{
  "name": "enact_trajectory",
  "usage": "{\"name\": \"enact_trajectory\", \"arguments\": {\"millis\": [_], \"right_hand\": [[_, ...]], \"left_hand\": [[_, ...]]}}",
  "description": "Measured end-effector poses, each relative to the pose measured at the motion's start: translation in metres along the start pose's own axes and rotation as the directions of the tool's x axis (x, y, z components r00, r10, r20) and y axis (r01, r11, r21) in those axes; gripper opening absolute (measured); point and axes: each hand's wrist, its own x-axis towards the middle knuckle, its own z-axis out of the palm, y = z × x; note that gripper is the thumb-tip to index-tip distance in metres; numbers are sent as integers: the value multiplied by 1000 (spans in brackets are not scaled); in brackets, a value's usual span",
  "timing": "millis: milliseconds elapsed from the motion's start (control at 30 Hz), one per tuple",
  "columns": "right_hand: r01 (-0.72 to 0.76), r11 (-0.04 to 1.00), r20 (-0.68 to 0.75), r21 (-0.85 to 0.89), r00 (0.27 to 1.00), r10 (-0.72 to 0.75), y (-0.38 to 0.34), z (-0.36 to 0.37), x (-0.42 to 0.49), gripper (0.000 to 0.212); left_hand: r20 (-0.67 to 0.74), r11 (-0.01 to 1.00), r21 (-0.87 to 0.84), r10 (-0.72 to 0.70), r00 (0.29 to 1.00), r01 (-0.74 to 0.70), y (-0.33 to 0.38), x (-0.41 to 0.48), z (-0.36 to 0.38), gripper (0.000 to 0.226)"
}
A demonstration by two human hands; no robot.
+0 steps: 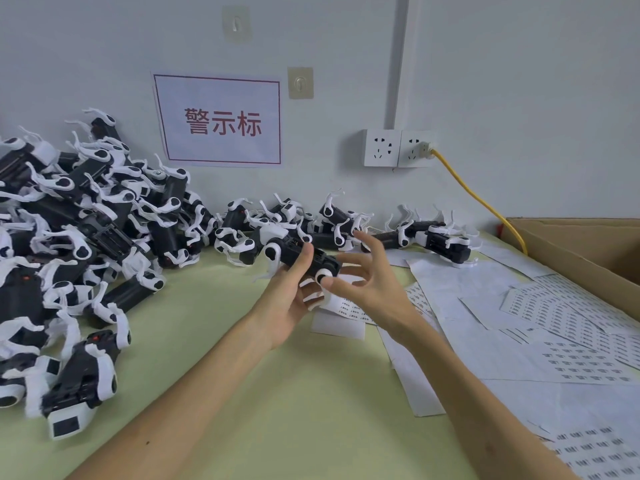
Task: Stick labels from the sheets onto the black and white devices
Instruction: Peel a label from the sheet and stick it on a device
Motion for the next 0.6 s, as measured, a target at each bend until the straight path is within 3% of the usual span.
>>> {"name": "enact_trajectory", "arguments": {"millis": [100, 167, 233, 333, 467, 533, 600], "right_hand": [[1, 1000, 10, 6, 1000, -1, 3, 4, 1, 82], [5, 993, -38, 114, 999, -1, 3, 3, 1, 74], [-9, 975, -82, 220, 996, 27, 1, 0, 3, 69], [-38, 907, -119, 420, 988, 96, -4, -3, 5, 75], [-45, 776, -164, 630, 968, 189, -5, -14, 7, 81], [-54, 704, -154, 708, 961, 228, -5, -19, 8, 76], [-61, 611, -131, 789, 956, 264, -5, -24, 8, 58]], "left_hand": [[63, 997, 71, 34, 997, -39, -3, -2, 2, 55], [61, 982, 167, 83, 995, -93, -4, -2, 5, 46], [35, 955, 261, 134, 990, -138, -4, -3, 8, 52], [44, 916, 356, 181, 982, -185, -3, -3, 8, 49], [-6, 876, 469, 129, 992, -111, -8, 1, 2, 22], [-86, 836, 547, 105, 991, -41, -13, 4, 0, 33], [-217, 862, 503, 65, 974, 54, -12, 6, -5, 33]]}}
